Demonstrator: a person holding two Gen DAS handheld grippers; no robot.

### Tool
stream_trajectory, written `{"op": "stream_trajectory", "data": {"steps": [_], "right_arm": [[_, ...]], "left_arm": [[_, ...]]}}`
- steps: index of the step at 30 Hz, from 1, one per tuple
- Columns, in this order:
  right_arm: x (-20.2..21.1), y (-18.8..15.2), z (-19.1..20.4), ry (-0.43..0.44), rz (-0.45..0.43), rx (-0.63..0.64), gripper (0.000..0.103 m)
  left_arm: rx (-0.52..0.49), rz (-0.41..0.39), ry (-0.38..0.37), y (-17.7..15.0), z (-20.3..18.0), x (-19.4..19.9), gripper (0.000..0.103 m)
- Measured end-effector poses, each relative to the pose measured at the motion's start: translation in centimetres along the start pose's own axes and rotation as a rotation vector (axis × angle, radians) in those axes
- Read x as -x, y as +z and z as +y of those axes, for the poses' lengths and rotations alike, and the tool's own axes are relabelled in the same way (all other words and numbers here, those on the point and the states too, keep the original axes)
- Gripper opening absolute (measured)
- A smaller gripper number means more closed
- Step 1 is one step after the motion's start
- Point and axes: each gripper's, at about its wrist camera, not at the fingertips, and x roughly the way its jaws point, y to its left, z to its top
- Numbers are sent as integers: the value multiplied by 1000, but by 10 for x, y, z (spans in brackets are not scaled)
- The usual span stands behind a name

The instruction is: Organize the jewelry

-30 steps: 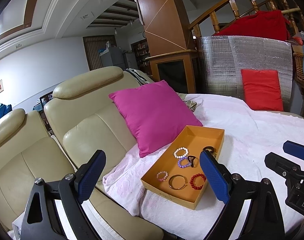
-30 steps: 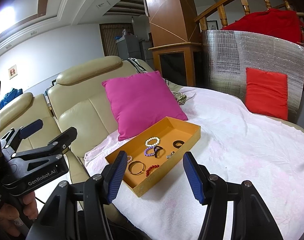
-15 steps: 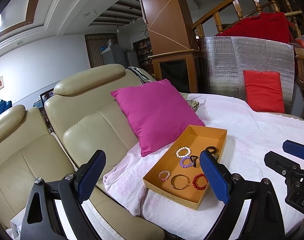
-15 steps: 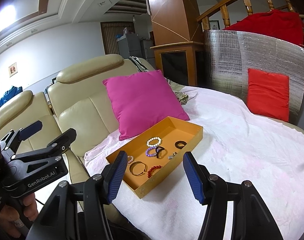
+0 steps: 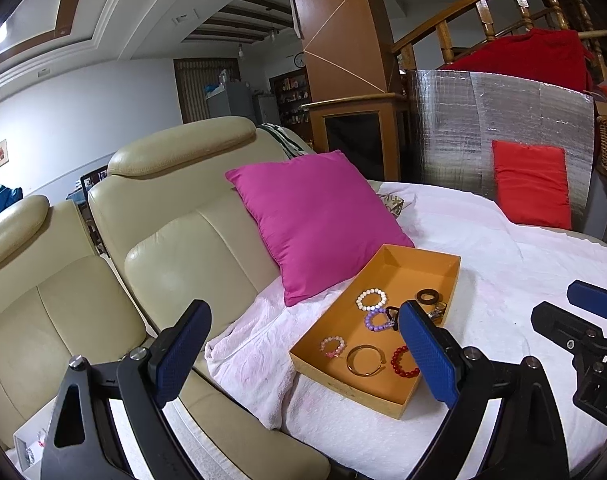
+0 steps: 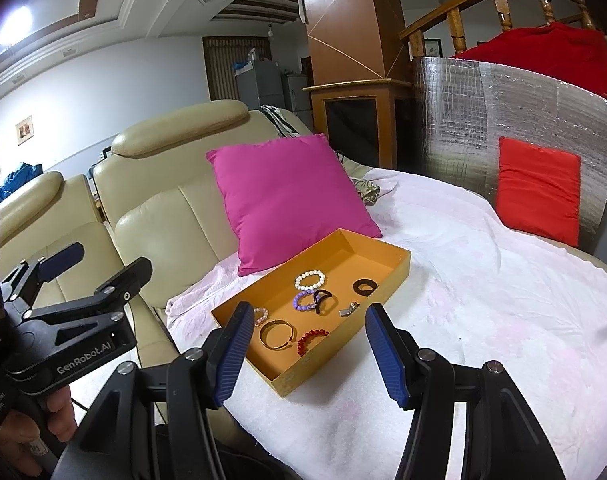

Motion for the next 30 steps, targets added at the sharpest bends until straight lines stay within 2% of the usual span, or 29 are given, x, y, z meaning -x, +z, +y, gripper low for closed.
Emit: {"op": "stream_trajectory", "data": {"steps": [13,30], "right_arm": [[-18,3,10,20,10,10,62],[-33,4,3,42,24,-19,62]], "left_arm": [[18,10,18,-2,12,-11,95],[-1,25,40,-1,6,-22,95]]}}
